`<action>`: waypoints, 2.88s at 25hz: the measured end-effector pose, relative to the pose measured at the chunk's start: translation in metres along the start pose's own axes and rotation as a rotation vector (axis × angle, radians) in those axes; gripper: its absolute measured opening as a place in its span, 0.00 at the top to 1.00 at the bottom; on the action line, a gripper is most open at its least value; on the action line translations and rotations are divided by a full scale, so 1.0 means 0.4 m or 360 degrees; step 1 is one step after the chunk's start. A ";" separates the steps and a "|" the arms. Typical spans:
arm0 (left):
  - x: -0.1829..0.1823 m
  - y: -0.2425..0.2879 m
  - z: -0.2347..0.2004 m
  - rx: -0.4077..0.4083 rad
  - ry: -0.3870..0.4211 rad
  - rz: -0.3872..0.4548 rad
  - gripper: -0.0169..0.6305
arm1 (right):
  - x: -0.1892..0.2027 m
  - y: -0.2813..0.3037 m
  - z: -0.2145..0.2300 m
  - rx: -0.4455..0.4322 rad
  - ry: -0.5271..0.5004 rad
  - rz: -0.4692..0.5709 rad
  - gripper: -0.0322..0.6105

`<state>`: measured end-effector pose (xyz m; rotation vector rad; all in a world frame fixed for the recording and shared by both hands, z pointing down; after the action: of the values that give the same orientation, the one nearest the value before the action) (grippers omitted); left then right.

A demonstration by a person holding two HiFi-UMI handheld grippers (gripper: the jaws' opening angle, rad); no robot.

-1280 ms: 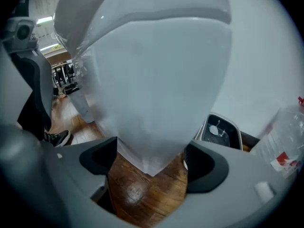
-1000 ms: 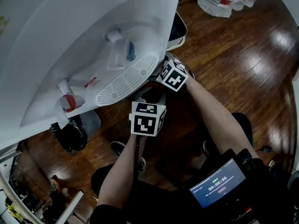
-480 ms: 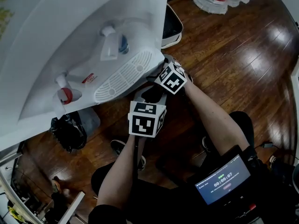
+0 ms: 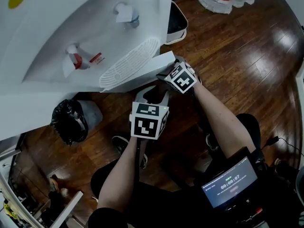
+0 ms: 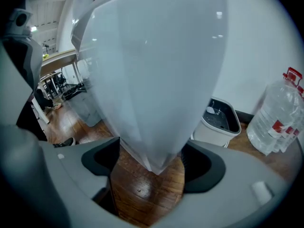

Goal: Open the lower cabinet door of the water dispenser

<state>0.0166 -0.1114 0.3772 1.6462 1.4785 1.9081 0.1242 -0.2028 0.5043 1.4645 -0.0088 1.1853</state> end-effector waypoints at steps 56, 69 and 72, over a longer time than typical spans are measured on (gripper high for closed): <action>0.288 -0.268 0.007 -0.0291 -0.0007 0.0040 0.73 | 0.203 -0.070 -0.480 -0.0310 -0.0367 -0.0240 0.64; 0.338 -0.323 -0.031 -0.0248 -0.0109 0.0065 0.73 | 0.201 -0.050 -0.597 -0.0508 -0.0627 -0.0277 0.66; 0.341 -0.336 -0.047 -0.0279 -0.0106 0.0078 0.73 | 0.187 -0.042 -0.627 -0.0524 -0.0698 -0.0276 0.71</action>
<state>-0.1033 0.0378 0.3596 1.6626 1.2192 1.9272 0.0111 0.0332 0.4874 1.3714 -0.3546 0.6685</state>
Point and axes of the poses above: the fingertips, and each gripper's own axes: y forward along the fingers, z to its right, x out of its underside, the point moved 9 cm from there along -y, backward along the fingers, and after that the axes turned 11 degrees about -x, right-handed, at the moved point
